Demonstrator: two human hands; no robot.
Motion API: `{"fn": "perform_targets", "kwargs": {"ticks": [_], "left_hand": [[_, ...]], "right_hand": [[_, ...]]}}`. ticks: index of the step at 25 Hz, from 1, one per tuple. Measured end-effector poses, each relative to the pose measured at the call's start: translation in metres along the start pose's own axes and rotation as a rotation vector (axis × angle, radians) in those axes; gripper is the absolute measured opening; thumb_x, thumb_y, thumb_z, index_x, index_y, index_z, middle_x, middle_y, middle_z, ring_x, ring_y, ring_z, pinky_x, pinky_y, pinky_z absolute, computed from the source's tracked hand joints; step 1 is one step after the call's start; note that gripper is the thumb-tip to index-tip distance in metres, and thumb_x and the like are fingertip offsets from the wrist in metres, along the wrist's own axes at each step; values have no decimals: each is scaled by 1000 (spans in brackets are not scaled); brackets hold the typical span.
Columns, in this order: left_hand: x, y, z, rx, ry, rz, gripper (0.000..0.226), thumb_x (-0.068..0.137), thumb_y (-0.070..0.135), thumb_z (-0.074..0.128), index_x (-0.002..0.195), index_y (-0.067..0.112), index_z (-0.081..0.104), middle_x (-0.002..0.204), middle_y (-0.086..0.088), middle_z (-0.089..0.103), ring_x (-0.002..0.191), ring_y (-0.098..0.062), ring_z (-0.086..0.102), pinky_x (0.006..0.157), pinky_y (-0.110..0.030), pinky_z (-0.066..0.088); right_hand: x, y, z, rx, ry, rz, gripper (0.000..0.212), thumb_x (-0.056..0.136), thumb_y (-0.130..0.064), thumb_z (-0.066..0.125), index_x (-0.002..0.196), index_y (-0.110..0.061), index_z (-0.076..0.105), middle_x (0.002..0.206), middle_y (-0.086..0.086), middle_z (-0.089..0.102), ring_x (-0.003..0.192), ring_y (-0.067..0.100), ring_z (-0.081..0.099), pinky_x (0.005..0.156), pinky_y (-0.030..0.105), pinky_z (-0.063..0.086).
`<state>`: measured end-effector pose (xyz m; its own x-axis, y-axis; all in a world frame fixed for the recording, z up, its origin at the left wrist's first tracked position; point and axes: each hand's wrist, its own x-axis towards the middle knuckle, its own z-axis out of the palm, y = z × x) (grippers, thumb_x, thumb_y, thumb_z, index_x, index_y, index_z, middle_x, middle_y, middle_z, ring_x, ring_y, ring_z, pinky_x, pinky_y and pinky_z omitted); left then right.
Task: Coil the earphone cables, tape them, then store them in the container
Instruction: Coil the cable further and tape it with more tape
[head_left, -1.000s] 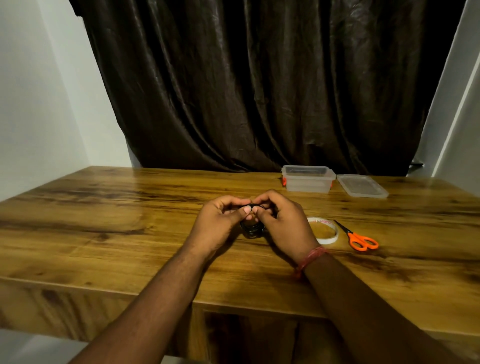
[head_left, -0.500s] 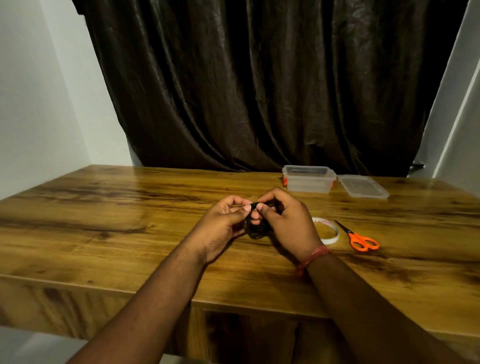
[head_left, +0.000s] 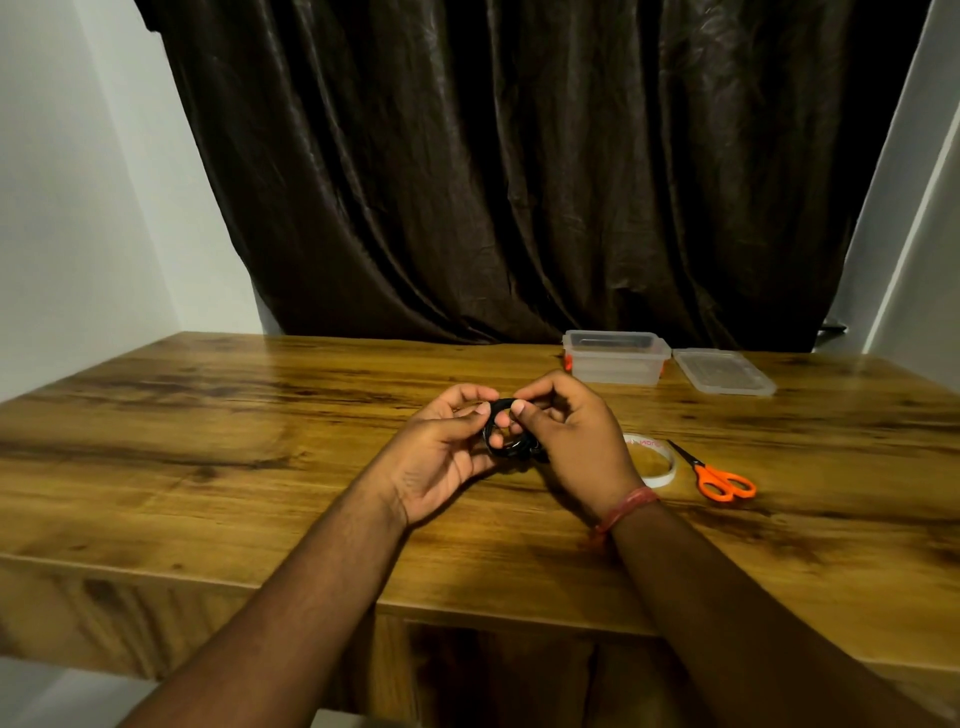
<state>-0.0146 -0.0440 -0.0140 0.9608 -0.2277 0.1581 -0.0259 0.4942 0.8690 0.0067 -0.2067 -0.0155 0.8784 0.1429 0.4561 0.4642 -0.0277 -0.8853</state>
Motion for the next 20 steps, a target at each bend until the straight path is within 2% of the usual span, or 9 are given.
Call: {"fn": "perform_targets", "kwargs": {"ticks": [3, 8, 12, 17, 20], "left_hand": [[-1, 0, -1, -4, -48, 8, 21, 93, -1, 49, 100, 12, 63, 87, -12, 65, 70, -15, 58, 82, -40, 48], [-3, 0, 2, -1, -39, -10, 19, 89, -1, 49, 97, 4, 66, 84, -12, 66, 64, -12, 59, 70, -36, 59], [-5, 3, 4, 11, -61, -23, 20, 88, 2, 49, 101, 1, 64, 83, -11, 67, 65, -13, 59, 72, -37, 59], [0, -2, -1, 95, -1, 41, 22, 87, -3, 52, 97, 4, 71, 82, -10, 69, 71, -15, 63, 77, -34, 56], [0, -4, -2, 201, 9, 80, 25, 94, -6, 46, 98, 5, 68, 81, -6, 69, 78, -14, 65, 78, -31, 56]], "right_hand": [[1, 2, 0, 45, -8, 7, 8, 91, -5, 66, 92, -13, 67, 87, 16, 71, 78, 16, 68, 78, 43, 56], [1, 2, 0, 66, -14, 9, 6, 91, -4, 65, 94, -9, 66, 91, 18, 70, 80, 19, 68, 80, 43, 56], [1, 2, -1, 51, -7, -10, 6, 91, -3, 65, 93, -9, 66, 90, 20, 70, 81, 23, 69, 81, 45, 56], [1, 2, -1, 44, -2, -2, 7, 91, -5, 66, 93, -11, 67, 88, 15, 71, 77, 17, 69, 78, 41, 57], [2, 3, -2, -5, 21, -12, 7, 90, -9, 68, 91, -16, 69, 87, 10, 71, 82, 23, 69, 74, 42, 57]]}}
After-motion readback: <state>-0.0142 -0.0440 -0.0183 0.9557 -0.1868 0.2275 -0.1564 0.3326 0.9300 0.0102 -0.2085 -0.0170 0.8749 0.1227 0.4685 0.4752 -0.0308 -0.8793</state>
